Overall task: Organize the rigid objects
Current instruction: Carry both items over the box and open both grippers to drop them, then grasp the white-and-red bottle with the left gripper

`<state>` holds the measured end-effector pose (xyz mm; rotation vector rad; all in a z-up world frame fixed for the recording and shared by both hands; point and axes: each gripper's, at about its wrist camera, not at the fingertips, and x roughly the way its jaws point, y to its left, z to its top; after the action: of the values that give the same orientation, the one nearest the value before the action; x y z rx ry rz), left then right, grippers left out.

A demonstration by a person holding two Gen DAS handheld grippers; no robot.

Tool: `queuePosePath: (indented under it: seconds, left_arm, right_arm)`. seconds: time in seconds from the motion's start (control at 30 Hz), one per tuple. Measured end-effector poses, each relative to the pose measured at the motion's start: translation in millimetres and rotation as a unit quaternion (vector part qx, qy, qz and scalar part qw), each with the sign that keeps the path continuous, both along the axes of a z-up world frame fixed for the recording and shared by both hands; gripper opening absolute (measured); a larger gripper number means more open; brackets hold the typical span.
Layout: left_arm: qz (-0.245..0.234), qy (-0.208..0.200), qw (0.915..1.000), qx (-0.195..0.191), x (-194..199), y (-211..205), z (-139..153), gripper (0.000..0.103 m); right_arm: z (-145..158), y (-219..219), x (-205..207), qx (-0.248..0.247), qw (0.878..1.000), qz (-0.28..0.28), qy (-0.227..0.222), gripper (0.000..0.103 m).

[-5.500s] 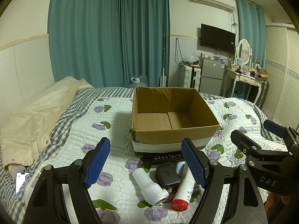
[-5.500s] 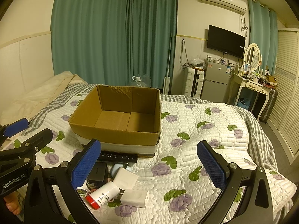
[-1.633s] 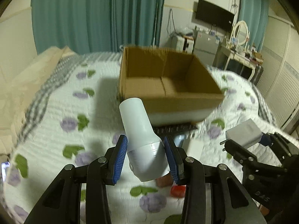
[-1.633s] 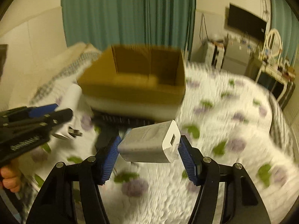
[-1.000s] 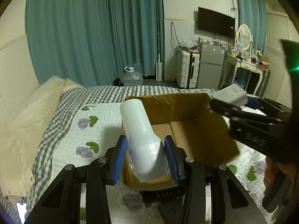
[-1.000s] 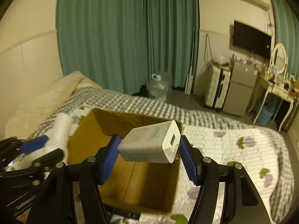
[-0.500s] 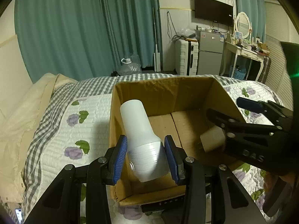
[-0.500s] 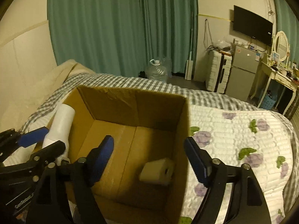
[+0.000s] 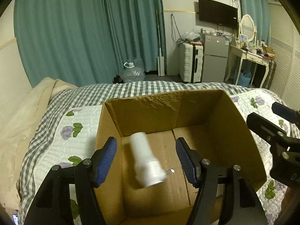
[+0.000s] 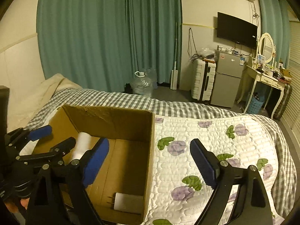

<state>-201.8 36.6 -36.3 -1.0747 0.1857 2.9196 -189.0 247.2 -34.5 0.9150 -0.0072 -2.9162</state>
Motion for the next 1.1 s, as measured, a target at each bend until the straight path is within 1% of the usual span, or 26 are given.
queuePosePath:
  seconds: [0.13, 0.23, 0.37, 0.43, 0.5, 0.53, 0.57, 0.7, 0.8, 0.97, 1.0, 1.1]
  left_arm:
    - [0.008, 0.0, 1.0, -0.002, 11.3, -2.7, 11.6, 0.068]
    - [0.012, 0.013, 0.9998, 0.0, 30.1, -5.5, 30.6, 0.068]
    - [0.013, 0.038, 0.9992, 0.009, 65.0, -11.3, 58.9, 0.068]
    - [0.016, 0.046, 0.9987, 0.013, 84.8, -16.7, 70.0, 0.071]
    - [0.019, 0.052, 0.9983, 0.016, 103.8, -21.4, 75.8, 0.072]
    - [0.02, 0.053, 0.9983, 0.017, 110.9, -23.2, 76.5, 0.072]
    - [0.02, 0.052, 0.9983, 0.018, 116.3, -26.0, 75.3, 0.073]
    - [0.024, 0.033, 0.999, 0.015, 134.4, -28.4, 58.7, 0.073]
    - [0.017, -0.001, 0.9994, 0.03, 142.5, -29.7, 27.1, 0.073]
    - [0.003, -0.044, 0.9987, 0.026, 151.7, -19.1, -27.0, 0.073]
    - [-0.004, -0.056, 0.9981, 0.026, 151.8, -15.4, -39.0, 0.073]
    - [-0.02, -0.079, 0.9964, 0.025, 156.6, -11.4, -59.4, 0.073]
  right_arm:
    - [12.9, -1.3, 12.5, 0.005, 1.0, -0.007, 0.005, 0.09]
    - [33.1, 0.3, 34.6, 0.009, 1.0, -0.005, 0.015, 0.094]
    - [63.9, 2.0, 71.6, 0.015, 0.999, -0.004, 0.034, 0.096]
    - [76.9, 0.5, 93.0, 0.015, 0.999, -0.003, 0.042, 0.097]
    - [85.2, -1.0, 114.2, 0.015, 0.999, 0.003, 0.047, 0.1]
    - [87.8, -1.0, 125.4, 0.017, 0.999, 0.007, 0.05, 0.103]
    - [88.3, -1.9, 134.0, 0.021, 0.998, 0.009, 0.052, 0.103]
    - [75.0, -5.8, 161.4, 0.03, 0.998, 0.017, 0.043, 0.103]
    - [48.8, -4.7, 172.1, 0.028, 0.999, 0.024, 0.022, 0.103]
    - [-9.0, -6.1, 166.8, 0.03, 0.998, 0.027, -0.041, 0.103]
    - [-15.5, -5.4, 164.5, 0.03, 0.998, 0.027, -0.049, 0.103]
    - [-36.6, -7.4, 157.8, 0.039, 0.996, 0.027, -0.073, 0.103]
